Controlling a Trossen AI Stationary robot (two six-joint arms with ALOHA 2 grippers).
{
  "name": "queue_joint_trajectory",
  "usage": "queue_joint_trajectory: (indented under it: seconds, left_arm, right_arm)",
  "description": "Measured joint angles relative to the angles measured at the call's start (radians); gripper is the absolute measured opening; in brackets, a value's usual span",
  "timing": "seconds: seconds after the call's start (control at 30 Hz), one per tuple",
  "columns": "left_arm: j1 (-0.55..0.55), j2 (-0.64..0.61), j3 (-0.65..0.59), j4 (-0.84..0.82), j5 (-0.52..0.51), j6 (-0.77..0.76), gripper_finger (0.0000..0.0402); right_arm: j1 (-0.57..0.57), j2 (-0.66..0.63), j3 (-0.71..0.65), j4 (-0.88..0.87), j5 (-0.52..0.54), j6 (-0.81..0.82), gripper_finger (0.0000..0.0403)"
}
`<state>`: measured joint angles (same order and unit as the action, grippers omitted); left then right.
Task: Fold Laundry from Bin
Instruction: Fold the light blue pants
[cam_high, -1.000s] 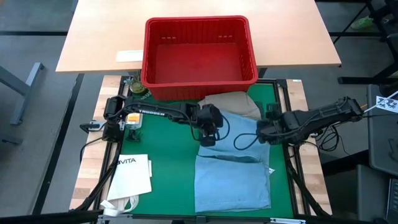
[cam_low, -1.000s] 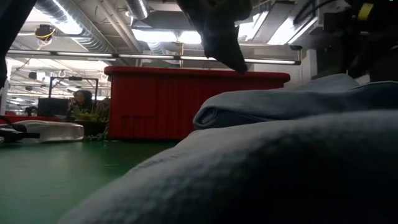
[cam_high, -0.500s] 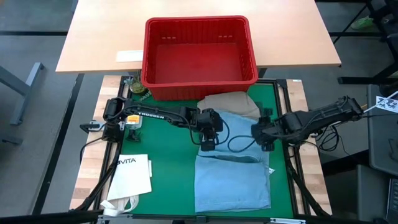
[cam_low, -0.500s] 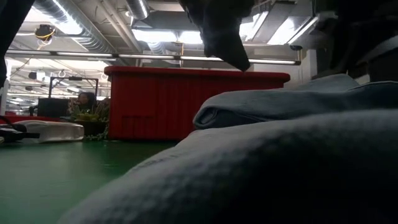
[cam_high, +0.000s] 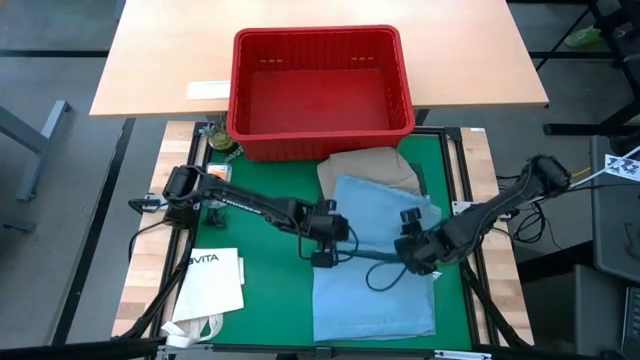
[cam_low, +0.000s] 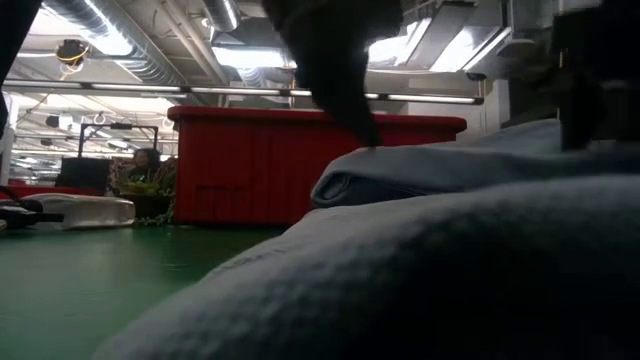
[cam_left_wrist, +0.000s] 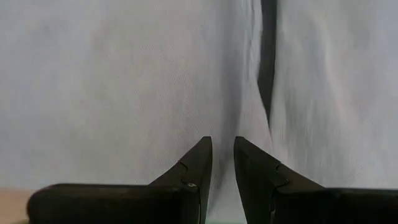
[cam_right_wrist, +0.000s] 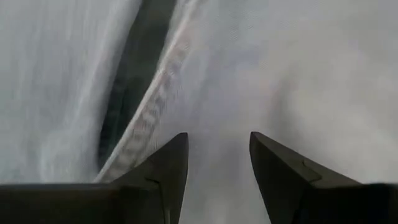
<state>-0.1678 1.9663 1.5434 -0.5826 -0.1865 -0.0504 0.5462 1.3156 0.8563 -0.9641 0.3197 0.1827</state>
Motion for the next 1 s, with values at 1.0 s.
queue_joint_trajectory:
  seconds: [1.0]
  left_arm:
    - [-0.02,-0.002,-0.234,0.175,0.038,-0.026,0.0064]
  right_arm:
    - [0.023,0.141,-0.128,0.018,0.018,0.232,0.0172]
